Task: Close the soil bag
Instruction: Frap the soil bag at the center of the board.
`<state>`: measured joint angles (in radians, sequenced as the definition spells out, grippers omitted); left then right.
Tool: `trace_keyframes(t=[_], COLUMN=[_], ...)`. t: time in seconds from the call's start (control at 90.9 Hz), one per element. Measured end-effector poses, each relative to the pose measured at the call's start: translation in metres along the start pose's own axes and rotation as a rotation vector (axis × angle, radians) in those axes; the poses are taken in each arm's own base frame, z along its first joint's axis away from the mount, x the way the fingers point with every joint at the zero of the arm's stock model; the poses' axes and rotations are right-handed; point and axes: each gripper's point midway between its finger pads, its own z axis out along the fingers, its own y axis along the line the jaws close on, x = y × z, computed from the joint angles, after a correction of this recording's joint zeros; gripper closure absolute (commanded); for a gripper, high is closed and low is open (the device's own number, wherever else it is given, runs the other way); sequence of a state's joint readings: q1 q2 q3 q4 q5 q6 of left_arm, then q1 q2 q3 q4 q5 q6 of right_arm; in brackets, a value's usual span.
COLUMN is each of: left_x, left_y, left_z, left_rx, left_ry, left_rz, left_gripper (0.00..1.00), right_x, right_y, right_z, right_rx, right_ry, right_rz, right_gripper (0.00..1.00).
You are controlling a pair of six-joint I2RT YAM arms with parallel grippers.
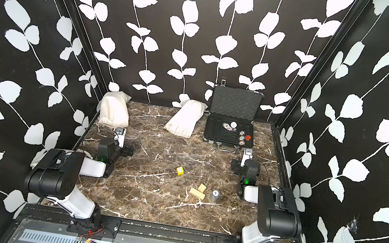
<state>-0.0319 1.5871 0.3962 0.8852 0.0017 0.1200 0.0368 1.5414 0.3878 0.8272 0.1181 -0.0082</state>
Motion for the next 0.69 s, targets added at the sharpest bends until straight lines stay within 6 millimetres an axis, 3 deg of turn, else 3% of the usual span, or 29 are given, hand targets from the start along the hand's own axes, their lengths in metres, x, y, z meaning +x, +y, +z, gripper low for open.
trace_keyframes(t=[0.517, 0.693], left_x=[-0.003, -0.026], left_y=[-0.006, -0.015], left_z=[0.0, -0.014], left_rx=[0.034, 0.084], left_ry=[-0.012, -0.061], left_rz=[0.012, 0.045], left_gripper=[0.01, 0.01], right_x=[-0.001, -0.015], right_y=[0.003, 0.009], right_z=[0.0, -0.007], right_rx=[-0.016, -0.054], right_ry=[-0.001, 0.004], right_rz=[-0.004, -0.03], right_gripper=[0.01, 0.01])
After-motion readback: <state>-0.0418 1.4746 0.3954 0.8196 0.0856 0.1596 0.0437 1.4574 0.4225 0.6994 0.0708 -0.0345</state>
